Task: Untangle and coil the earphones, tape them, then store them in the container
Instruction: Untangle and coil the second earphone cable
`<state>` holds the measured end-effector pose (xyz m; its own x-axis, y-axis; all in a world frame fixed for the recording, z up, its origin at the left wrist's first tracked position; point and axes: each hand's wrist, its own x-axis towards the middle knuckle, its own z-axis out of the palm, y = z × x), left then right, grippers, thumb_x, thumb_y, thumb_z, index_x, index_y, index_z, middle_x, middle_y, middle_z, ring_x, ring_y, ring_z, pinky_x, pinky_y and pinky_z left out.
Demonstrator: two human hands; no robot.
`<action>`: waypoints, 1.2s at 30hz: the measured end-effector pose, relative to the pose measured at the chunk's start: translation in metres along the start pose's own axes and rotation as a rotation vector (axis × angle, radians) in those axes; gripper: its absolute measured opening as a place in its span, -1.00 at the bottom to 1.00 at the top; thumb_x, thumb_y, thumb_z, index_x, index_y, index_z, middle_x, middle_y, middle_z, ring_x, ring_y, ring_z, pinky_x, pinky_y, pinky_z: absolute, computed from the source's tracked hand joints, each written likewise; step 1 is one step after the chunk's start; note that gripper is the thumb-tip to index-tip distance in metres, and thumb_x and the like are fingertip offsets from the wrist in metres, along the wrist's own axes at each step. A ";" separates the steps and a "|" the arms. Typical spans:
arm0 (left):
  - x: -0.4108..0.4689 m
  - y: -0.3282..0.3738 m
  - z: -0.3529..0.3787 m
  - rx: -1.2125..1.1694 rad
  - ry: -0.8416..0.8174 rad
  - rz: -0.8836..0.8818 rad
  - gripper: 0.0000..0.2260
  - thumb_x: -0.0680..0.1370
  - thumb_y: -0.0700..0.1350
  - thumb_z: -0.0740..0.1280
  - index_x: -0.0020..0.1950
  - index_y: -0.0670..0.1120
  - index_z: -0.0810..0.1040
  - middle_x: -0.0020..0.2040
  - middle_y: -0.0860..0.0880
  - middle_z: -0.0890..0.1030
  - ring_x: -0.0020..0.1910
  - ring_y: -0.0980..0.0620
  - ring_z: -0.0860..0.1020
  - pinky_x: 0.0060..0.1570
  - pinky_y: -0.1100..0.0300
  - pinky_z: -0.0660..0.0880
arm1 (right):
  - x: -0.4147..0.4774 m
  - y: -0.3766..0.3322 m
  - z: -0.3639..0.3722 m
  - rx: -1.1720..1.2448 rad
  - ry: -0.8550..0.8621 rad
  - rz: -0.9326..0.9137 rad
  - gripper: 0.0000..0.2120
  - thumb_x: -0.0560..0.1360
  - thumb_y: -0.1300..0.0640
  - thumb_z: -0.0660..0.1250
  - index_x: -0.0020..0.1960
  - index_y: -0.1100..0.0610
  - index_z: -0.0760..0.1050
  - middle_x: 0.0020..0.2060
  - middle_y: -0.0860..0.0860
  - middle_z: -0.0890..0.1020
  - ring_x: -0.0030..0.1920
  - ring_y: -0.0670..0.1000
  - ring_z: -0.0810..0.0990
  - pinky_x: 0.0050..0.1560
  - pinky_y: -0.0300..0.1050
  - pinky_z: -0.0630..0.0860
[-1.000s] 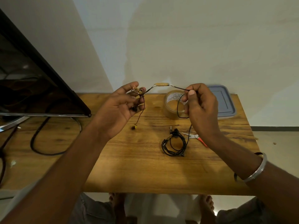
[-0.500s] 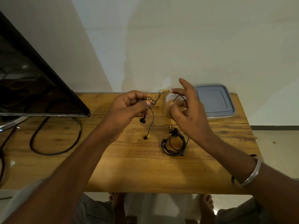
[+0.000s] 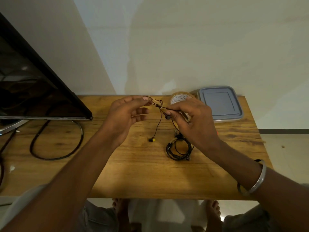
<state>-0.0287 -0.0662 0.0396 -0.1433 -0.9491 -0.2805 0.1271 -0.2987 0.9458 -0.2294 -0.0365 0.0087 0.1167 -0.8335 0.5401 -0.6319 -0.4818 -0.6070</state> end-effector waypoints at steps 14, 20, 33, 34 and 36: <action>-0.002 -0.006 0.002 -0.010 -0.221 -0.061 -0.64 0.60 -0.37 0.20 0.36 -0.12 0.50 0.25 -0.10 0.63 0.14 -0.09 0.64 0.14 -0.01 0.56 | 0.003 0.000 -0.001 0.402 -0.059 0.311 -0.84 0.57 0.28 0.38 0.08 0.08 0.65 -0.18 -0.07 0.71 -0.18 -0.07 0.69 -0.14 -0.21 0.64; -0.003 -0.015 0.008 -0.118 -0.273 -0.088 -0.67 0.44 -0.26 0.39 0.21 -0.13 0.58 0.01 -0.08 0.65 -0.16 0.03 0.61 -0.07 0.12 0.59 | 0.002 0.004 0.003 0.411 -0.089 0.334 -0.88 0.57 0.27 0.38 0.07 0.17 0.67 -0.24 0.02 0.72 -0.25 0.05 0.68 -0.18 0.02 0.67; -0.003 -0.010 0.005 -0.069 -0.367 0.011 -0.72 0.46 -0.27 0.38 0.16 -0.16 0.60 -0.07 -0.12 0.68 -0.08 -0.07 0.65 -0.02 0.01 0.61 | 0.001 0.005 0.004 0.447 -0.068 0.388 -0.84 0.57 0.25 0.39 0.10 0.12 0.69 -0.13 -0.01 0.75 -0.10 0.03 0.73 -0.04 0.15 0.67; -0.004 -0.010 0.006 -0.050 -0.363 0.031 -0.75 0.46 -0.26 0.38 0.13 -0.16 0.60 -0.10 -0.12 0.67 -0.12 -0.06 0.65 -0.07 0.04 0.62 | 0.001 0.005 0.003 0.437 -0.075 0.387 -0.84 0.56 0.25 0.40 0.09 0.10 0.69 -0.16 -0.02 0.75 -0.13 0.04 0.72 -0.08 0.13 0.67; -0.005 -0.013 0.008 0.023 -0.341 0.077 -0.80 0.44 -0.23 0.41 0.06 -0.14 0.61 -0.14 -0.10 0.64 -0.19 -0.05 0.61 -0.17 0.08 0.61 | 0.001 0.005 0.005 0.426 -0.112 0.382 -0.86 0.56 0.25 0.40 0.06 0.10 0.70 -0.23 -0.09 0.72 -0.22 -0.01 0.70 -0.19 0.00 0.65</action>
<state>-0.0376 -0.0572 0.0304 -0.4543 -0.8796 -0.1412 0.1283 -0.2214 0.9667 -0.2291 -0.0412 0.0034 0.0354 -0.9819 0.1858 -0.2841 -0.1882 -0.9402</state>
